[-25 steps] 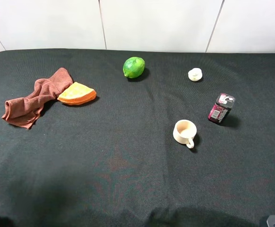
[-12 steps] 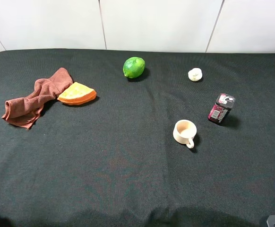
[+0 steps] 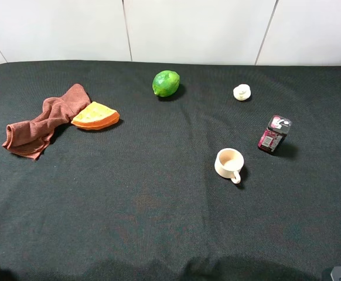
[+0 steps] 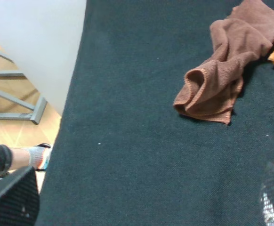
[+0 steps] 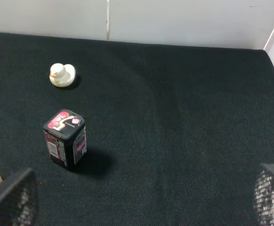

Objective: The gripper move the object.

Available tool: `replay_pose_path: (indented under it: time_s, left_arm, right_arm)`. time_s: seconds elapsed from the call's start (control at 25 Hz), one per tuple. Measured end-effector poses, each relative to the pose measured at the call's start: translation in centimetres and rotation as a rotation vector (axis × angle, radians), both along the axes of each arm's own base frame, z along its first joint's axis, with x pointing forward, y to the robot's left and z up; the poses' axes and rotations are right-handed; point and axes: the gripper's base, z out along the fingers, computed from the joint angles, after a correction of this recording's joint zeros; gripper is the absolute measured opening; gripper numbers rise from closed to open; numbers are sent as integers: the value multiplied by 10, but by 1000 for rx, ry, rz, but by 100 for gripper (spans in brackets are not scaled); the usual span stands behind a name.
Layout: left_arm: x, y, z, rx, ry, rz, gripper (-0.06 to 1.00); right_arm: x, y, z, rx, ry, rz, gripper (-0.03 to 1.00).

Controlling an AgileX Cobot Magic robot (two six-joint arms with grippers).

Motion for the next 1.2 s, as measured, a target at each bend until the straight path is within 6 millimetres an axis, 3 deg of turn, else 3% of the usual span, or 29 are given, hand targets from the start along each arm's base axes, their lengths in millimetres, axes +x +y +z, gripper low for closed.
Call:
replay_pose_path:
  time_s: [1.2]
  left_arm:
    - [0,0,0,8,1,-8,99]
  right_arm:
    - [0,0,0,0,0,0,69]
